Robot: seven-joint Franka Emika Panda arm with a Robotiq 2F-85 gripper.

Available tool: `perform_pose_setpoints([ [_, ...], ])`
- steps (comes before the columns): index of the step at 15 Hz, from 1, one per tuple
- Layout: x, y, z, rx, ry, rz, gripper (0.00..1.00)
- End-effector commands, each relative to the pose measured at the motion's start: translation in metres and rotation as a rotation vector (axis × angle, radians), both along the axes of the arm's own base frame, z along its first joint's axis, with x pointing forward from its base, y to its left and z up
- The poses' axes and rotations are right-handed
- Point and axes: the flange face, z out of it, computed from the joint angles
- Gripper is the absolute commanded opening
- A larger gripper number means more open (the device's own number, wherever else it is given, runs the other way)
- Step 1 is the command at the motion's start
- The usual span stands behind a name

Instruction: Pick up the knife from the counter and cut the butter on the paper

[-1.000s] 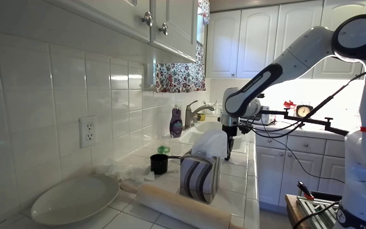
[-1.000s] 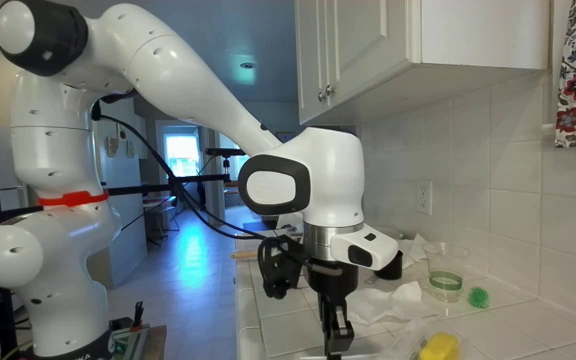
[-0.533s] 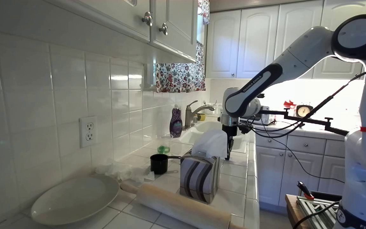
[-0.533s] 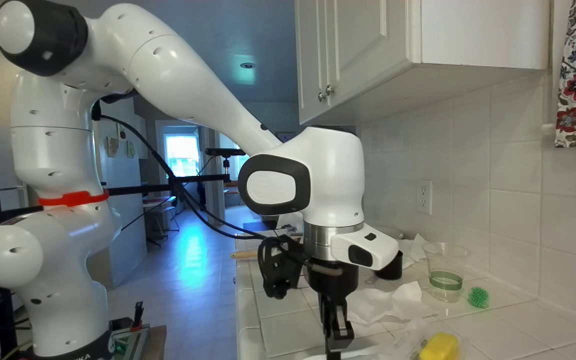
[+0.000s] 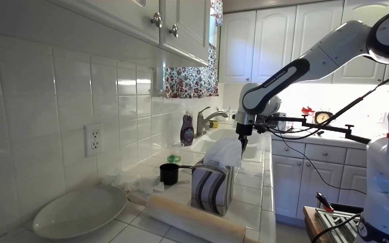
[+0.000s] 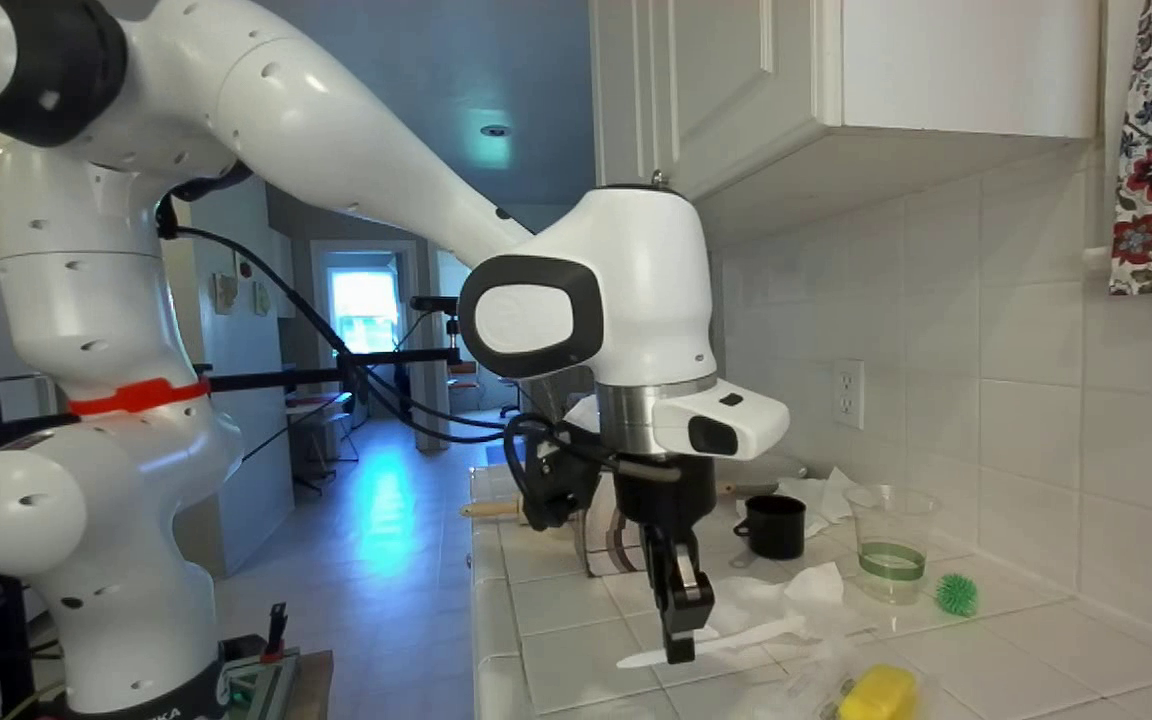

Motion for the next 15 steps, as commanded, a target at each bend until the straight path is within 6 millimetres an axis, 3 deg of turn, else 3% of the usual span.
perform_pose_setpoints([
  [1, -0.004, 0.009, 0.028, 0.026, -0.049, 0.007, 0.01],
  [7, 0.002, 0.004, 0.055, 0.191, -0.145, -0.136, 0.01],
  [15, 0.002, -0.020, 0.061, 0.376, -0.098, -0.328, 0.01],
])
